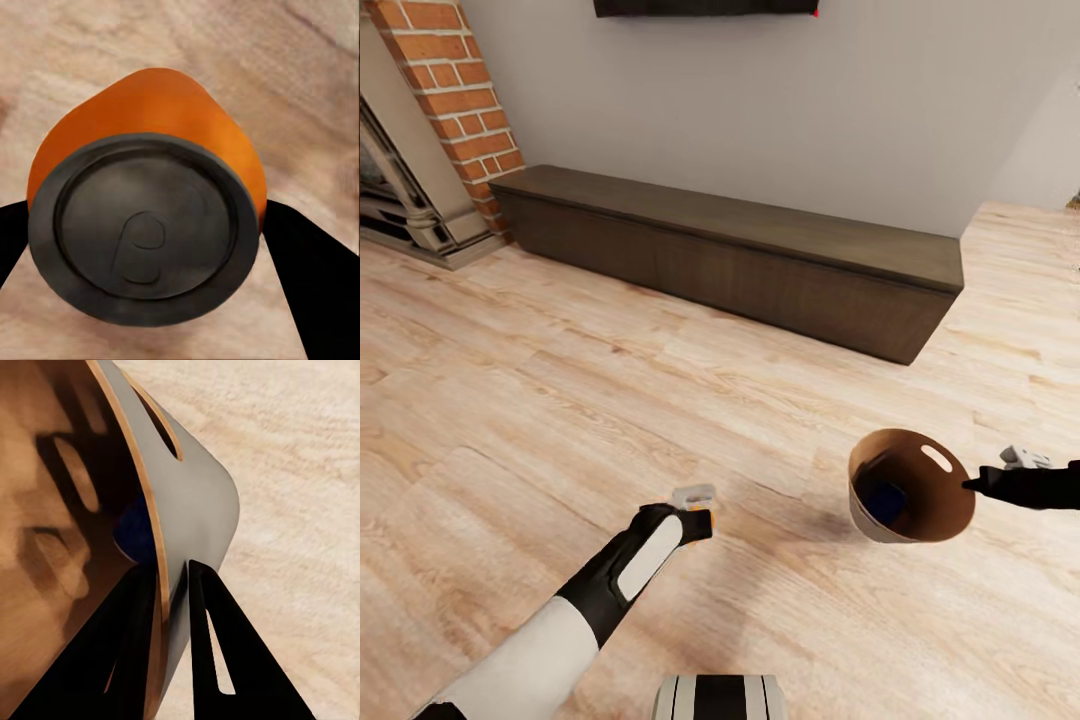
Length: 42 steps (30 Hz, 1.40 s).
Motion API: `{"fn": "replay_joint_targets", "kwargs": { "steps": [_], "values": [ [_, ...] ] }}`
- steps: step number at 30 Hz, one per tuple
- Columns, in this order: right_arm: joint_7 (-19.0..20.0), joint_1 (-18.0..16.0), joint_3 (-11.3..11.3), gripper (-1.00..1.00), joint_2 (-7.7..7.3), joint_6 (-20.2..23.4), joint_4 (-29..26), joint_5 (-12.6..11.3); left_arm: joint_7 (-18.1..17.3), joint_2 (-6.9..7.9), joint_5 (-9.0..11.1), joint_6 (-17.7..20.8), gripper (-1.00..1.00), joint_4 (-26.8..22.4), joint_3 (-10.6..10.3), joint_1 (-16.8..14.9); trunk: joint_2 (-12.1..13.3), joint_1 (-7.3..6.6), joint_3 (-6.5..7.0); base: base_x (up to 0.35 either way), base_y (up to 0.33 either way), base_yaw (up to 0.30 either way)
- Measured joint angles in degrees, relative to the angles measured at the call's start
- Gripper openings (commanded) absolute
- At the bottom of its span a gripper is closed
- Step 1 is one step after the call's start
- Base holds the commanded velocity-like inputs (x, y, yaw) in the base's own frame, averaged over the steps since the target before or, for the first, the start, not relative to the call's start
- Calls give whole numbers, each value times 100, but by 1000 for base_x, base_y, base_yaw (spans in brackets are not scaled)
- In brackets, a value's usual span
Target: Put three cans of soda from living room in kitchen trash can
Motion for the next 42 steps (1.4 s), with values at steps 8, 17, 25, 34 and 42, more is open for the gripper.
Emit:
{"fn": "replay_joint_targets", "kwargs": {
  "steps": [8,17,25,34,42],
  "values": [
    [-360,-85,-13,-100,491,24,447,9,995,-87,138,1191,-100,-3833,406,275,11,-20,177,0,0,0],
    [-644,-89,-16,-100,672,12,499,113,507,-395,519,1286,-100,-4168,-4,199,23,-44,377,0,0,0],
    [-644,-79,266,-100,887,-2,466,173,147,-411,2020,1328,-100,-4063,-404,-148,34,-64,553,0,0,0],
    [-644,-27,680,-100,1216,16,161,112,148,-410,2441,1380,-100,-3476,-622,-454,46,-87,753,0,0,0],
    [-660,-1,810,-100,1307,-42,-92,279,155,-408,2433,1530,-100,-2595,-629,-586,56,-108,930,0,0,0]
  ]
}}
